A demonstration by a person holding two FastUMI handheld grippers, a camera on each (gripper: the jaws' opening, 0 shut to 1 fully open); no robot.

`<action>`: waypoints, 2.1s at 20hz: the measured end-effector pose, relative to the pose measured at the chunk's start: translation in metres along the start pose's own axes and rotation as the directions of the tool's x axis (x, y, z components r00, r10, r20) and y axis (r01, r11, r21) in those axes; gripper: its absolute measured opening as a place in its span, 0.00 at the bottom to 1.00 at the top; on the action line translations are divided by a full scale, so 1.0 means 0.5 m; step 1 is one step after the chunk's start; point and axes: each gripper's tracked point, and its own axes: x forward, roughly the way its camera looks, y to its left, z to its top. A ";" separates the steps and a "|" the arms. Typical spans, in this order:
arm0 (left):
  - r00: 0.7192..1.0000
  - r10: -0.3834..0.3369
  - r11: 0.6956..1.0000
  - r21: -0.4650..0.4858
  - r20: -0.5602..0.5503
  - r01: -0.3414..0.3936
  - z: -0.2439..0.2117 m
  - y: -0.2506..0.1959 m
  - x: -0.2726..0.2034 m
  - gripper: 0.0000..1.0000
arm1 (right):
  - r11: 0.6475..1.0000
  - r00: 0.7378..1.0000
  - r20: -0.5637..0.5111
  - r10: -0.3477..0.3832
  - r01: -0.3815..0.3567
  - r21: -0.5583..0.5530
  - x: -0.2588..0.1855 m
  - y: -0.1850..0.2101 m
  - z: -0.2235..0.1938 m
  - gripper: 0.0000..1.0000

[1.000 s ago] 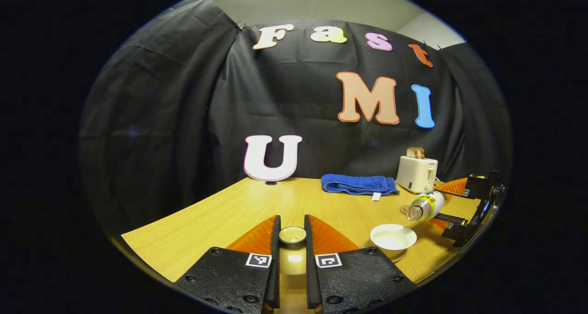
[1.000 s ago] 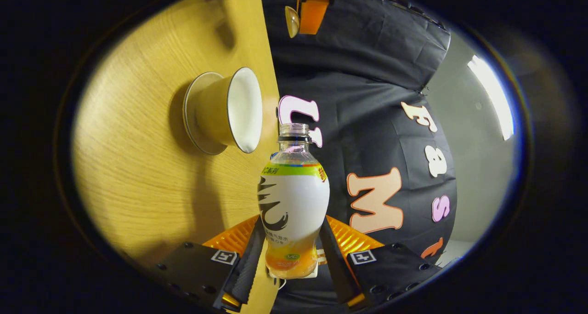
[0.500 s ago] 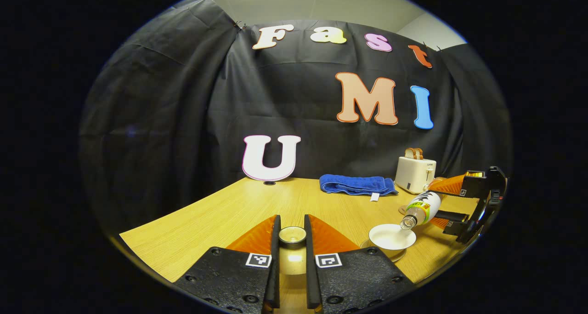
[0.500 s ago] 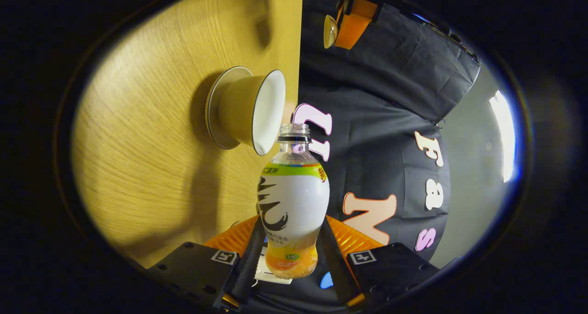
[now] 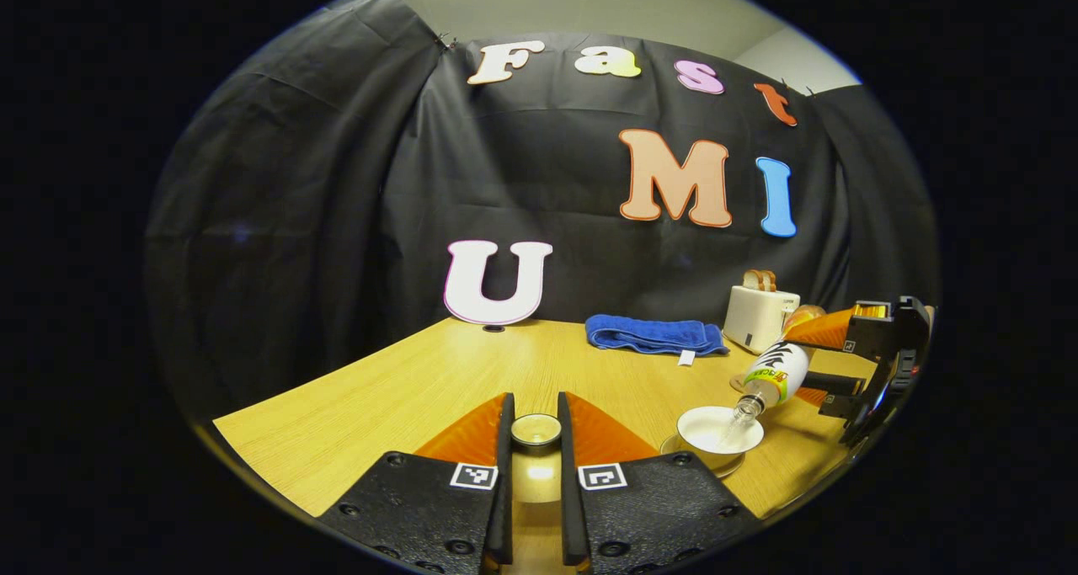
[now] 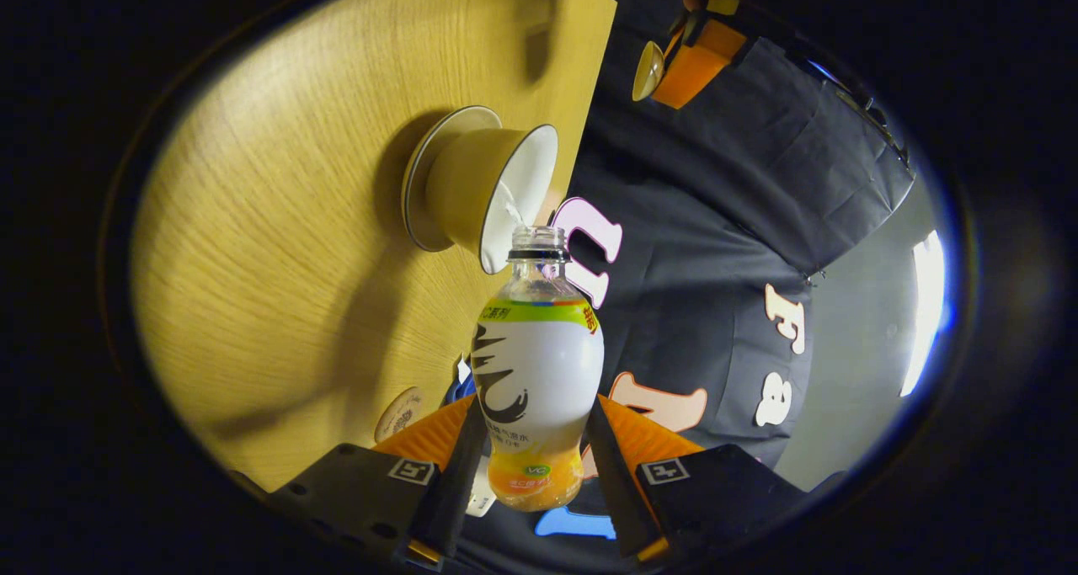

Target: Open the teacup lid with one hand, grasp the water bottle and pour water into the teacup with the other hand; after pouring, place the water bottle on the coaster and then close the teacup lid.

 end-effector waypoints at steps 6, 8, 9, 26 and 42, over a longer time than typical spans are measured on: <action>1.000 0.005 1.000 -0.011 -0.007 -0.005 -0.006 0.005 0.002 0.20 | 0.996 1.000 0.015 0.001 0.000 -0.092 0.005 -0.013 -0.003 0.72; 1.000 0.001 1.000 -0.018 -0.011 -0.001 -0.007 0.004 0.001 0.20 | 0.993 1.000 0.029 0.001 0.002 -0.117 0.006 -0.021 0.002 0.72; 1.000 0.000 1.000 -0.019 -0.011 0.000 -0.006 0.003 0.000 0.20 | 0.992 0.999 0.035 0.007 -0.003 -0.123 0.009 -0.019 0.003 0.73; 0.996 -0.083 0.996 0.020 -0.013 0.083 0.023 -0.098 0.024 0.20 | 0.723 0.997 0.000 0.076 -0.055 0.688 -0.045 0.048 0.013 0.73; 0.970 -0.240 0.970 0.023 -0.044 0.241 0.010 -0.254 0.041 0.20 | -0.095 0.992 -0.126 -0.015 0.124 0.988 0.025 0.006 -0.190 0.72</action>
